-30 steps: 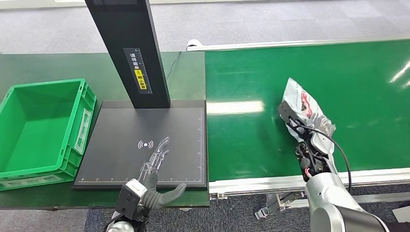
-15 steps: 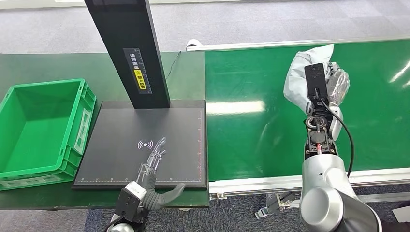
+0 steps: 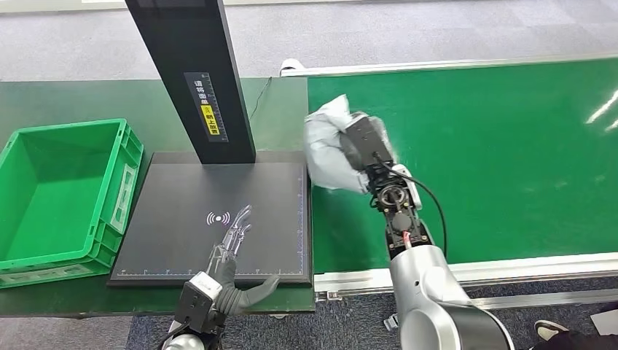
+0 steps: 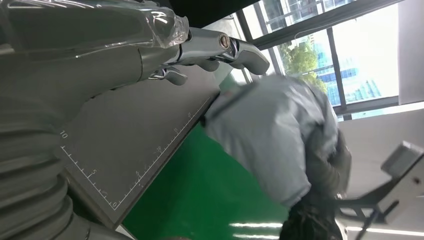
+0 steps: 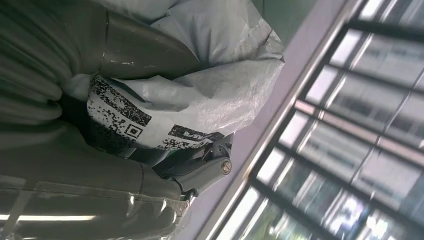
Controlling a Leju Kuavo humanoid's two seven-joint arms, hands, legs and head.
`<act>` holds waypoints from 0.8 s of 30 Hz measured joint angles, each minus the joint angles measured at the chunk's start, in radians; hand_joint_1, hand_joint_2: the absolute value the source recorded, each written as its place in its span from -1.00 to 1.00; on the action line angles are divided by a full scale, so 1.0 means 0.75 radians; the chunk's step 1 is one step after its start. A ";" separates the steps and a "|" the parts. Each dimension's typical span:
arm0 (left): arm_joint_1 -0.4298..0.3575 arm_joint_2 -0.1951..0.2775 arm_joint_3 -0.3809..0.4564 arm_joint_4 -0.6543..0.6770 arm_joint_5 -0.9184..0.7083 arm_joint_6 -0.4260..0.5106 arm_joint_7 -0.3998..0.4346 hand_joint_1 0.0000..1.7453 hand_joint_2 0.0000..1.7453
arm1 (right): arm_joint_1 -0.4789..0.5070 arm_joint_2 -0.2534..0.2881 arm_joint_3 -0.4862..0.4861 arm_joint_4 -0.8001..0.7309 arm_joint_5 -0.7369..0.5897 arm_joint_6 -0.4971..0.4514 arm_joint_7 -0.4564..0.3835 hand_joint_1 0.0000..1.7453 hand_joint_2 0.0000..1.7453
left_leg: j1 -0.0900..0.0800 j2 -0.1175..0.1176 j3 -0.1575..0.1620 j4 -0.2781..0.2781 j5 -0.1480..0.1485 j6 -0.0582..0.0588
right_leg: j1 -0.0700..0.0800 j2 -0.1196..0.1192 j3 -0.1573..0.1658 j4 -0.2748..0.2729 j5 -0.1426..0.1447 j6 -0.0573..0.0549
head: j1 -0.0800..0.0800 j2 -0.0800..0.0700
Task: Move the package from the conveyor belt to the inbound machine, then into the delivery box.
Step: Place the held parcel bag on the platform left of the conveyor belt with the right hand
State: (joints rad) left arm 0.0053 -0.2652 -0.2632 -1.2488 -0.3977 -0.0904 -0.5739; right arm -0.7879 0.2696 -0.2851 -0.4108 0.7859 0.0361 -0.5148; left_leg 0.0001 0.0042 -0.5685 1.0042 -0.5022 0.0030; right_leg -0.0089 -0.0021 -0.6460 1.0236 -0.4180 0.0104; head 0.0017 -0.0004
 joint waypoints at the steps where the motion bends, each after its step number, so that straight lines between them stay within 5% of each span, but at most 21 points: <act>1: -0.001 0.000 0.000 0.001 0.000 0.000 0.000 -1.00 1.00 | 0.004 0.020 0.027 0.003 -0.011 0.028 0.002 1.00 1.00 | 0.000 0.000 0.000 0.000 0.000 0.000 | 0.000 0.000 0.000 0.000 0.000 0.000 | 0.000 0.000; 5: -0.003 -0.001 0.000 0.005 0.000 -0.010 -0.003 -1.00 1.00 | 0.006 0.076 0.172 0.006 -0.223 0.140 0.064 1.00 1.00 | 0.000 -0.001 -0.001 0.000 0.000 0.000 | 0.000 0.000 0.000 0.000 0.000 0.000 | 0.001 0.000; 11: -0.021 -0.004 -0.002 0.017 0.000 -0.021 -0.004 -1.00 1.00 | -0.017 0.109 0.562 -0.009 -0.674 0.186 0.164 1.00 1.00 | 0.000 0.001 -0.001 0.000 0.000 0.000 | 0.000 0.001 -0.001 0.000 0.000 0.000 | 0.000 0.000; 22: -0.030 -0.004 -0.003 0.028 -0.001 -0.020 -0.006 -1.00 1.00 | -0.079 0.115 0.965 -0.028 -0.960 0.161 0.239 1.00 1.00 | 0.000 0.001 -0.001 0.000 0.000 0.000 | 0.000 0.001 -0.001 0.000 0.001 0.000 | 0.001 0.000; 24: -0.029 -0.004 -0.003 0.028 -0.001 -0.020 -0.007 -1.00 1.00 | -0.104 0.115 1.061 -0.030 -1.072 0.149 0.300 0.13 1.00 | 0.000 0.001 -0.001 0.000 0.000 0.000 | 0.000 0.001 -0.001 0.000 0.001 0.000 | 0.000 0.000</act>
State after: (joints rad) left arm -0.0166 -0.2682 -0.2657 -1.2280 -0.3983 -0.1051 -0.5790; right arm -0.8662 0.3559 0.5103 -0.4329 -0.0178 0.1476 -0.2895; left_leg -0.0001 0.0047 -0.5690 1.0045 -0.5021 0.0028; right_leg -0.0091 -0.0013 -0.6466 1.0234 -0.4176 0.0101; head 0.0020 -0.0003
